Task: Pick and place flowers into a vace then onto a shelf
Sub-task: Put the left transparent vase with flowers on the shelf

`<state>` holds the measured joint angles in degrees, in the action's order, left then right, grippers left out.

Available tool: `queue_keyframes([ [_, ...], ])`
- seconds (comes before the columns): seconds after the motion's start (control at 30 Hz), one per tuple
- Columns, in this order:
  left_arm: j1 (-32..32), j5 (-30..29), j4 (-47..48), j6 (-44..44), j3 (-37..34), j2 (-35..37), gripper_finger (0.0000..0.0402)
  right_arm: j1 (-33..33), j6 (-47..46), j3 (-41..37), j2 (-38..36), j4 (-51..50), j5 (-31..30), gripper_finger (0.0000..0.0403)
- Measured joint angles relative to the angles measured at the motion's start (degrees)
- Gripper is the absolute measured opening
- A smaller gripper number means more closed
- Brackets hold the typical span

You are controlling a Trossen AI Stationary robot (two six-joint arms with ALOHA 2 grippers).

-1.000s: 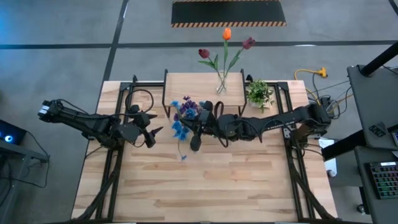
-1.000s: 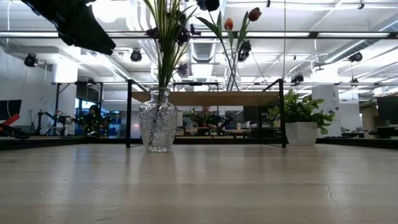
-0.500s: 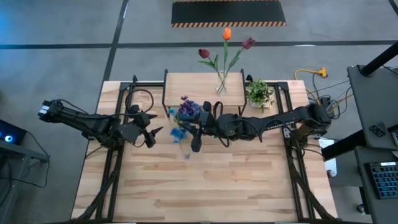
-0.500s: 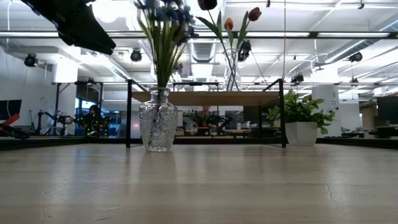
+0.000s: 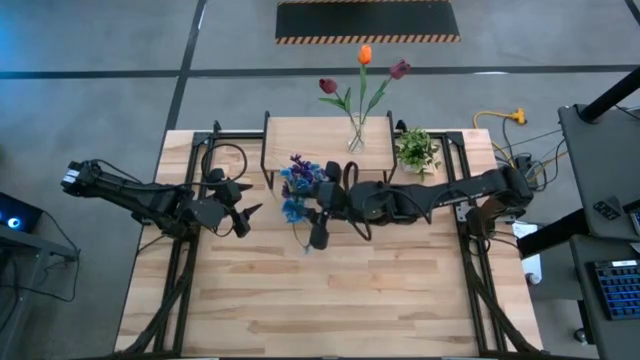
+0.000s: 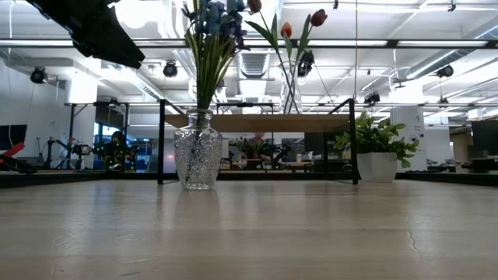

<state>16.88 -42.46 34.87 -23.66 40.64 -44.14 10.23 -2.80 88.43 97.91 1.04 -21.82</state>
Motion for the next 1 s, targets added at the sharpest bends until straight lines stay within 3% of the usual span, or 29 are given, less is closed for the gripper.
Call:
queue_keyframes([
  [0.33,0.0,0.0,0.1,0.0,0.0,0.0,0.0267,2.6,-0.2,6.6,-0.3,-16.2,-0.4,0.0123],
  [0.47,0.0,0.1,0.1,0.0,-0.2,0.0,0.0267,4.3,-0.4,8.1,-1.1,-21.1,-3.2,0.0127],
  [0.67,0.0,1.5,-1.5,0.1,-2.0,-1.3,0.0267,7.8,-4.0,8.0,-4.3,-28.3,-10.3,0.0124],
  [1.0,0.0,5.3,-20.5,-0.3,-9.6,-3.7,0.0267,16.5,-16.6,7.8,-9.7,-48.1,-28.9,0.0108],
])
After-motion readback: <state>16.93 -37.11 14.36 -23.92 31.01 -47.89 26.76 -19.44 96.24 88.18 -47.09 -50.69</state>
